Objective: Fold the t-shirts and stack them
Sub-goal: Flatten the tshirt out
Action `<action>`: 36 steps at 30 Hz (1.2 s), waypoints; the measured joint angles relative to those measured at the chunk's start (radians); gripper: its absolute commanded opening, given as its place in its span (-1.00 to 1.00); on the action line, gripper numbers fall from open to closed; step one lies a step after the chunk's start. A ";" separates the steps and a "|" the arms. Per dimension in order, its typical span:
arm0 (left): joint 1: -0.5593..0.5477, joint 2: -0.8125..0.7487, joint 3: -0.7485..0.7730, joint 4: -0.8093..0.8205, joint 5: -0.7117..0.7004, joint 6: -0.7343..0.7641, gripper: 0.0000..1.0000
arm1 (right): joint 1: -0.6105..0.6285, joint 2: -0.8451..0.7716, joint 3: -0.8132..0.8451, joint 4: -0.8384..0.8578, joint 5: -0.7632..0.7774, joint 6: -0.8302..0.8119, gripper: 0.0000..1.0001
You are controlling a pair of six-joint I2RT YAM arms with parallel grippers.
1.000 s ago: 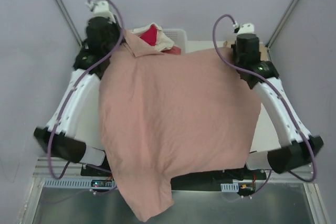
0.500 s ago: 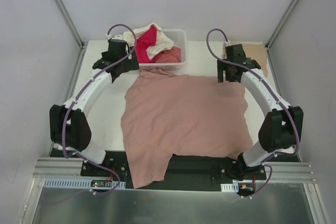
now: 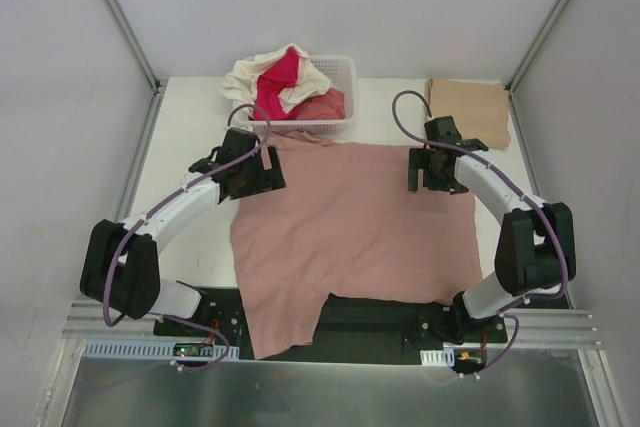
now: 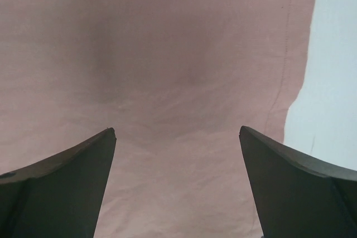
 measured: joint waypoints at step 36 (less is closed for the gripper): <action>0.231 0.466 0.233 0.124 0.197 -0.084 0.99 | 0.030 0.726 0.736 -0.214 -0.163 0.011 0.94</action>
